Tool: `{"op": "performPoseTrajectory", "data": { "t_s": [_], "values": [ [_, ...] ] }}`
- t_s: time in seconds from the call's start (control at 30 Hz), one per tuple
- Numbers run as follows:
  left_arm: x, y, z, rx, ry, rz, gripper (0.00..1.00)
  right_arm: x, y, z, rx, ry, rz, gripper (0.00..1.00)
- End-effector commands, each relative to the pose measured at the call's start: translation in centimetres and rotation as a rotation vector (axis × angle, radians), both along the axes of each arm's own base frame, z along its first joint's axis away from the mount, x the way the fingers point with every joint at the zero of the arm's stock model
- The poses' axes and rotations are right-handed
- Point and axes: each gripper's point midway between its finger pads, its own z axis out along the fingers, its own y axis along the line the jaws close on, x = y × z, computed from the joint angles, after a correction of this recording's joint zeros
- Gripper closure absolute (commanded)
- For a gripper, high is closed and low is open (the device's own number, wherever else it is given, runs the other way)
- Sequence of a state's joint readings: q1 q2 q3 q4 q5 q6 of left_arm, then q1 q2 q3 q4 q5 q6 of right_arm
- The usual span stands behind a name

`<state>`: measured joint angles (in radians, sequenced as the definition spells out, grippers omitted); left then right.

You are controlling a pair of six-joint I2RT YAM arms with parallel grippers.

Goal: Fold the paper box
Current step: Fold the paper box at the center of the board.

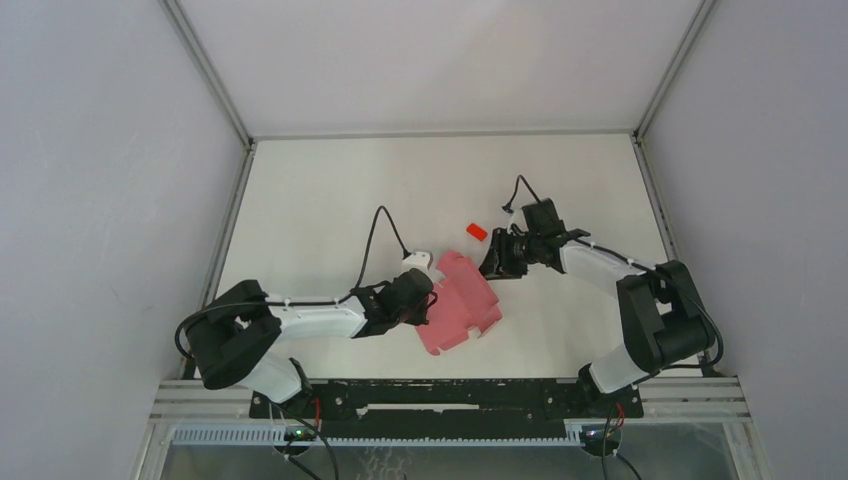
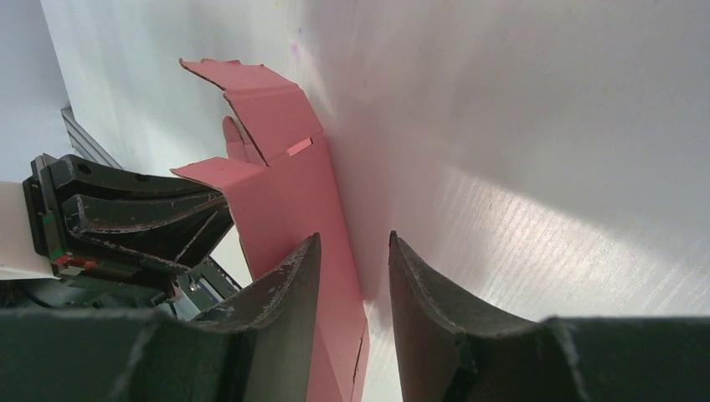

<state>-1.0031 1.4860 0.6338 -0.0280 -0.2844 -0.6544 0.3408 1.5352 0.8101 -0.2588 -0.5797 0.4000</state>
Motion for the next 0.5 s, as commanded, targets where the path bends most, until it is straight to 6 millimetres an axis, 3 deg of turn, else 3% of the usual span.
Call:
{"op": "performPoseTrajectory", "data": {
  "t_s": [0.0, 0.27, 0.47],
  "values": [
    [-0.2, 0.2, -0.1, -0.006, -0.006, -0.006, 0.92, 0.1, 0.1, 1.9, 0.007, -0.049, -0.015, 0.56],
    [-0.1, 0.0, -0.3, -0.003, 0.0, -0.009, 0.92, -0.7, 0.0, 3.6, -0.002, -0.089, -0.013, 0.56],
    [-0.1, -0.2, -0.2, -0.006, -0.001, -0.013, 0.92, -1.6, 0.9, 3.1, -0.01, -0.074, 0.027, 0.56]
  ]
}}
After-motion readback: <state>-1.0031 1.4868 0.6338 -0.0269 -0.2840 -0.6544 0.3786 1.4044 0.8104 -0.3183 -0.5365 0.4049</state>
